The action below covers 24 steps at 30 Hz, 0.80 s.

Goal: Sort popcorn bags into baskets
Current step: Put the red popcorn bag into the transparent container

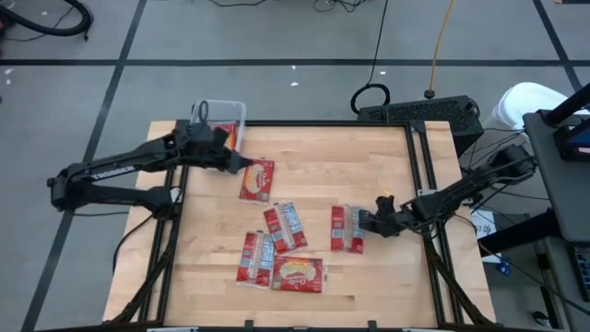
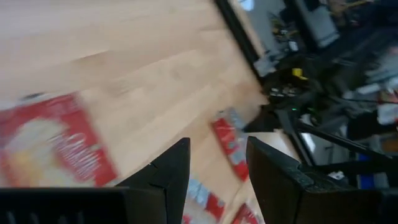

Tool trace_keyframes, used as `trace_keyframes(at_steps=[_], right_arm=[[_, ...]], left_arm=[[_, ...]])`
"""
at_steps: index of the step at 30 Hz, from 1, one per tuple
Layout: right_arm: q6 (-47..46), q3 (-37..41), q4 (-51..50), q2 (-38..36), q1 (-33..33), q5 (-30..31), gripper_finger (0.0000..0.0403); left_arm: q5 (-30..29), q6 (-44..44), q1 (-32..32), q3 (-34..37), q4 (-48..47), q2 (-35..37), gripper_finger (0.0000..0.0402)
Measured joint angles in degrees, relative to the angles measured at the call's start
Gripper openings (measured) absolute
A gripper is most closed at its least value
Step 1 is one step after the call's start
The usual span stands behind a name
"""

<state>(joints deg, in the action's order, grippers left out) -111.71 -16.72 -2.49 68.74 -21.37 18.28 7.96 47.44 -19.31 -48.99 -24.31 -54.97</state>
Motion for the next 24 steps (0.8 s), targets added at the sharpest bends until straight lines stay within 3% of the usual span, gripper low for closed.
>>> trace_keyframes(at_steps=[10,20,24], right_arm=[[8.85,2.11,17.41,0.12,0.31,9.36,0.0000],[14.13,2.04,21.39,0.05,3.25,6.69,0.0000],[15.78,2.00,21.86,0.03,4.88,3.86,0.0000]], left_arm=[[-1.59,0.36,9.28,0.00,17.95,-14.57,0.0161],[-3.58,3.67,15.12,-0.04,22.64,-26.31,0.0161],[-4.63,0.27,17.50,-0.04,32.12,-31.64,0.0161]])
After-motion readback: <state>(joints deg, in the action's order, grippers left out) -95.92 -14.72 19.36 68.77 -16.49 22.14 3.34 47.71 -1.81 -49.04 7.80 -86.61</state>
